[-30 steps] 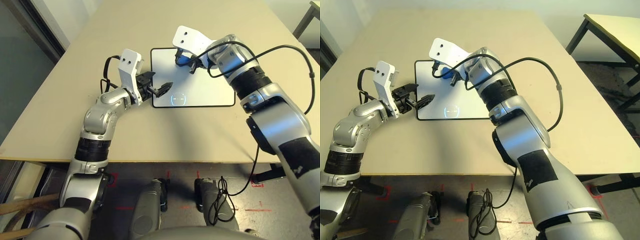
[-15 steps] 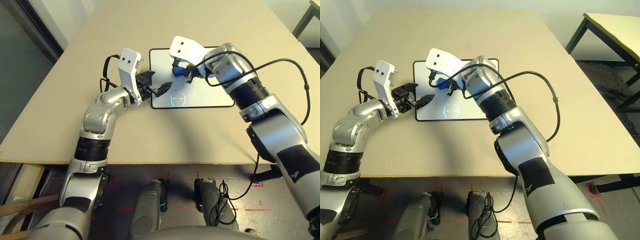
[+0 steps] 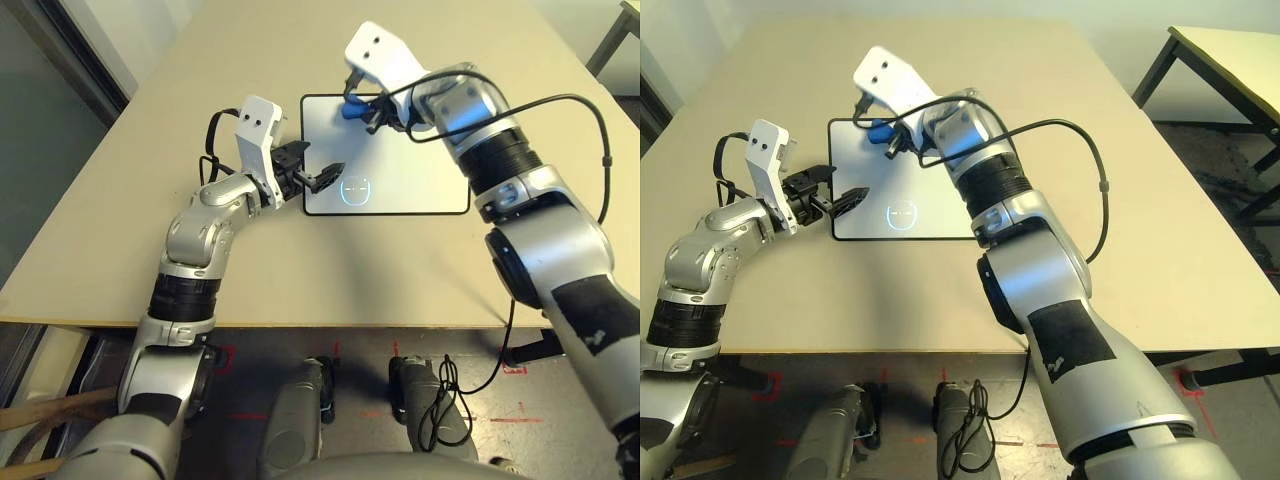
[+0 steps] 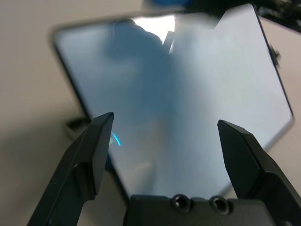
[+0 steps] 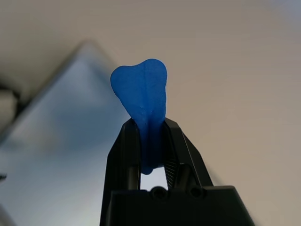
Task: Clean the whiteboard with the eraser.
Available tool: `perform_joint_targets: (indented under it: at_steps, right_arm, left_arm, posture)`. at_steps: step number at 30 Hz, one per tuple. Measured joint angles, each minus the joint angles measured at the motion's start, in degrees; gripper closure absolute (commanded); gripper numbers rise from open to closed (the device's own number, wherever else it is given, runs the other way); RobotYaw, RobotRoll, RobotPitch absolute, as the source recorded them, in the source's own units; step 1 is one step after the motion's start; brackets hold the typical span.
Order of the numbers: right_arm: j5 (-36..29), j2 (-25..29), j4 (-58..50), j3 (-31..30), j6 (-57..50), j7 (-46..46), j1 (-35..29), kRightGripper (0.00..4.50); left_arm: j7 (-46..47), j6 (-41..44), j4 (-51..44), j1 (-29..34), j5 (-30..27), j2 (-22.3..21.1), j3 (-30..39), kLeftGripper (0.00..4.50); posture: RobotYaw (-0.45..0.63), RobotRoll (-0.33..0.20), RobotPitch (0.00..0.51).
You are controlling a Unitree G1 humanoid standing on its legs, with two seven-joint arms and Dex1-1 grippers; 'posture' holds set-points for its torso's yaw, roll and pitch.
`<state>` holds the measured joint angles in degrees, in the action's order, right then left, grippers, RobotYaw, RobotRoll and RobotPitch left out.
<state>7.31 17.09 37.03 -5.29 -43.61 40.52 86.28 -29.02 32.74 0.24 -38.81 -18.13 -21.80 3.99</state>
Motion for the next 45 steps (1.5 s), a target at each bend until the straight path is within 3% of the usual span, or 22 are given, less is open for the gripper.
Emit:
perform_joint_targets:
  at_steps: [5, 8, 11, 15, 19, 26, 39, 40, 45]
  right_arm:
    - [-0.5, 8.3, -1.9, 6.3, -2.9, -8.6, -3.1, 3.91]
    - [-0.3, 13.8, 1.6, 8.4, -5.1, -12.1, -4.7, 3.91]
    - [-0.8, 17.0, 2.1, 10.7, -8.0, -14.2, -10.3, 3.91]
    - [-2.8, 16.4, 2.9, 13.2, -11.7, -16.9, -20.1, 3.91]
    - [-4.9, 13.5, 2.2, 14.6, -14.7, -19.2, -24.5, 3.91]
    - [-6.5, 11.9, 3.4, 15.4, -13.7, -23.2, -25.7, 3.91]
    - [-6.9, 13.6, 22.4, 15.3, 2.2, -24.1, -23.9, 3.91]
    - [-6.9, 13.9, 24.0, 15.3, 4.2, -23.8, -23.9, 3.19]
    - [-7.4, 17.0, 30.7, 15.8, 13.1, -21.7, -23.9, 1.6]
  left_arm:
    - [6.9, -9.5, 4.1, -5.3, 0.4, 0.4, 7.2, 0.0]
    - [9.1, -13.9, 7.8, -5.0, 2.1, -1.8, 9.6, 0.0]
    - [10.2, -16.1, 11.6, -4.0, 2.8, -2.9, 11.2, 0.0]
    - [10.4, -16.7, 14.2, -2.0, 2.8, -2.5, 11.3, 0.0]
    - [10.3, -17.3, 15.8, -1.1, 2.8, -1.6, 10.6, 0.0]
    - [10.3, -17.5, 16.1, -0.2, 2.8, -0.9, 9.9, 0.0]
    - [10.3, -17.3, 16.0, 0.4, 2.8, -0.6, 8.6, 0.0]
    - [10.2, -17.3, 16.0, 0.4, 2.8, -0.6, 8.6, 0.0]
    - [10.2, -17.3, 16.0, 0.4, 2.8, -0.7, 8.6, 0.0]
  posture:
    - [0.07, 0.0, 0.153]
    - [0.07, 0.0, 0.151]
    - [0.06, 0.0, 0.148]
    - [0.06, 0.0, 0.147]
    - [0.06, 0.0, 0.147]
    - [0.06, 0.0, 0.151]
    - [0.07, 0.0, 0.147]
    - [0.07, 0.0, 0.147]
    - [0.07, 0.0, 0.15]
